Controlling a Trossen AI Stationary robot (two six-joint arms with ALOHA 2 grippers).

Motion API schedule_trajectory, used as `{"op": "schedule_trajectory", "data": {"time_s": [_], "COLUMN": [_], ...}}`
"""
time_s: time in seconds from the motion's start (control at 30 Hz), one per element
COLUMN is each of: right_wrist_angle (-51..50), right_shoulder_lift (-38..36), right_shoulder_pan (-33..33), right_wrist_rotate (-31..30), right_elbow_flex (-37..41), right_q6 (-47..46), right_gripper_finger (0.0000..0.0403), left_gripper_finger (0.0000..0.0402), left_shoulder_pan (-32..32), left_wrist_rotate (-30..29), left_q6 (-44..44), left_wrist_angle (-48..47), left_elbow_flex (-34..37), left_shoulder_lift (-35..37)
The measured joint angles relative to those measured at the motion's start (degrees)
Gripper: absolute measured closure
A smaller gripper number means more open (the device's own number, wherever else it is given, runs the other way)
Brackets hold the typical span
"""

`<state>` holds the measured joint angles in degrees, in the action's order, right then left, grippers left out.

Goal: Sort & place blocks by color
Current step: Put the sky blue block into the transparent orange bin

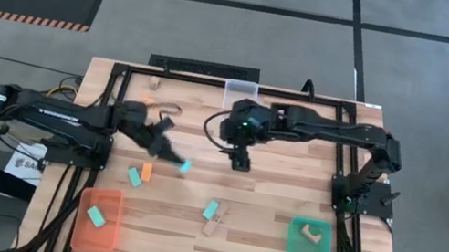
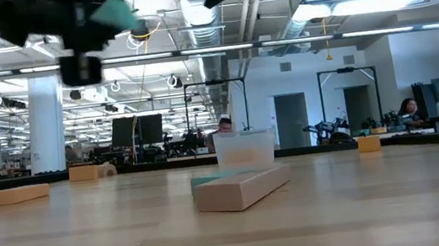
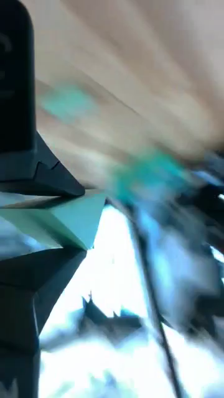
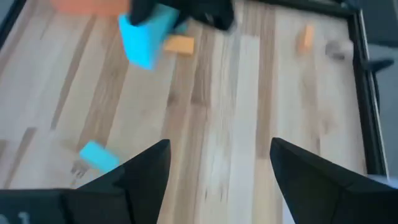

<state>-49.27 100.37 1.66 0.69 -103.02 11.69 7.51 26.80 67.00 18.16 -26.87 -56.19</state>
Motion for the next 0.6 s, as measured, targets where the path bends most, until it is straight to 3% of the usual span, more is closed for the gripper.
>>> {"op": "schedule_trajectory", "data": {"time_s": [0.17,0.27,0.4,0.6], "right_wrist_angle": [-6.35,-7.23,-7.76,-6.58], "right_shoulder_lift": [-2.6,-2.72,-2.57,-2.39], "right_shoulder_pan": [1.06,1.54,1.48,1.2], "right_wrist_rotate": [0.02,-0.01,0.56,2.93], "right_elbow_flex": [-0.07,0.02,0.08,3.73], "right_q6": [-3.44,-4.73,-5.26,-4.8], "right_gripper_finger": [0.0107,0.0107,0.0107,0.0107], "left_gripper_finger": [0.0304,0.0304,0.0304,0.0304], "left_shoulder_pan": [-7.59,-13.36,-24.9,-44.99], "left_wrist_rotate": [1.97,0.6,1.19,-1.06], "left_q6": [-13.82,-16.66,-10.21,4.44], "left_wrist_angle": [-43.73,-62.13,-72.18,-71.64], "left_elbow_flex": [-12.13,-16.56,-17.88,-17.93], "left_shoulder_lift": [0.79,0.78,0.75,-2.41]}}
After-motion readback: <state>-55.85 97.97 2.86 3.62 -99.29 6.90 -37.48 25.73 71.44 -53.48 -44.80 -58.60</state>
